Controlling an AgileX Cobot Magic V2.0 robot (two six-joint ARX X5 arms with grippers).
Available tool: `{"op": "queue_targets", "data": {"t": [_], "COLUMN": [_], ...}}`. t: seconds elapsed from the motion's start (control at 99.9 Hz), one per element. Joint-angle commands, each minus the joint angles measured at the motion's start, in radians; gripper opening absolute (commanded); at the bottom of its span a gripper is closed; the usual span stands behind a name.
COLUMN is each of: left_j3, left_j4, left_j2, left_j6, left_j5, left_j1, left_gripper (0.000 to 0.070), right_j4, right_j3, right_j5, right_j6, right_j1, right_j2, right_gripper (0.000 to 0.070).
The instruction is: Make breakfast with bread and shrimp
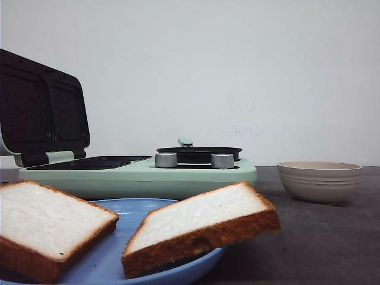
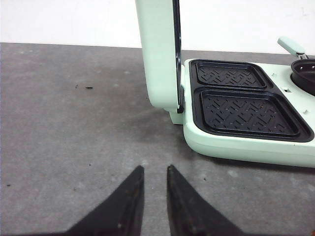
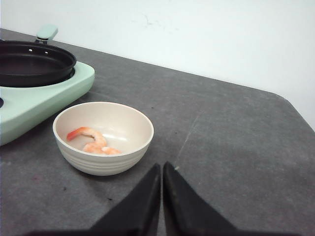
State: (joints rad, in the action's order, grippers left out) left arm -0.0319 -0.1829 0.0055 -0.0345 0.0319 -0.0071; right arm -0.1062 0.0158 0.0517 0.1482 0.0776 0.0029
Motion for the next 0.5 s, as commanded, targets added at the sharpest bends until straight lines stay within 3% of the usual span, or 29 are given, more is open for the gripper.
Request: {"op": "queue_targets", "data": {"t": [0.0, 0.49], "left_j3": [0.016, 0.016], "left_j4": [-0.004, -0.003], "left_j2": [-0.002, -0.002], "left_j6": [0.016, 0.015], "left_j5": [0.001, 0.002], "left_j1": [0.000, 0.000], "left_gripper": [0.0003, 0.0003], "right_j4": [0.011, 0.008], "right_j3": [-0.003, -0.003], "right_j5": [0.001, 0.001], "right_j6": [-0.018, -0.044], "right_j1": [0.001, 0.001], "right_j2": [0.001, 0.001], "right_gripper": [0.0000, 0.0000]}}
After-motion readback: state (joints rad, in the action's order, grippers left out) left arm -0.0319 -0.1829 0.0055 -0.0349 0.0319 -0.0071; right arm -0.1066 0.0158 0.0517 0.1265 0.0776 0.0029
